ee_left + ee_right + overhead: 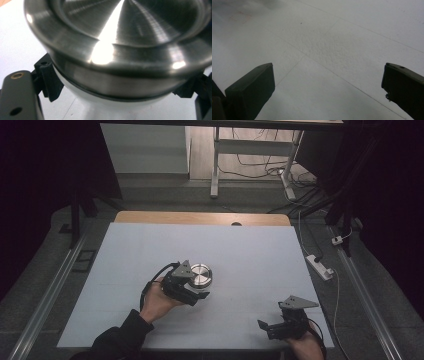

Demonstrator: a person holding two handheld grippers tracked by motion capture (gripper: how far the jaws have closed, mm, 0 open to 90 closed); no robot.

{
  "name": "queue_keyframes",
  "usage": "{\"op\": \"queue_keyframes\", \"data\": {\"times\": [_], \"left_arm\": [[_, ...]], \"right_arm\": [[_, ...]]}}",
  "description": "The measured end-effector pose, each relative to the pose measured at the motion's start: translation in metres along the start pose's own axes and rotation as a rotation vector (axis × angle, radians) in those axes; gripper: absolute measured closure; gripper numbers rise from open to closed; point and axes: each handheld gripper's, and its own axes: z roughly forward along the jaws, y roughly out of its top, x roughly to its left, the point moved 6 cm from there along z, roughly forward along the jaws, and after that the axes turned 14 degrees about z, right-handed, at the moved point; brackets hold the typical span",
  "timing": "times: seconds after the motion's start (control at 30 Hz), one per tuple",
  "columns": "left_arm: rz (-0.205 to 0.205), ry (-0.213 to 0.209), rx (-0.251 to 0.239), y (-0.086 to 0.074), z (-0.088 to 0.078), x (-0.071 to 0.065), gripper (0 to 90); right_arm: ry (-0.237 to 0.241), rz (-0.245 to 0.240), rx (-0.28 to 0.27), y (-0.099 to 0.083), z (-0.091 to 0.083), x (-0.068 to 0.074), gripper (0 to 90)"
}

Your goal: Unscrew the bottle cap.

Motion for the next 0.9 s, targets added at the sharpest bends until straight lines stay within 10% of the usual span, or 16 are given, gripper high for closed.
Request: {"op": "queue_keyframes", "data": {"times": [0.9], "left_arm": [[0.007,-0.004,-0.007,-0.002,0.001,-0.001,15.4]], "right_arm": [[0.156,-0.068,-0.100,0.026,0.001,0.036,0.0]]}}
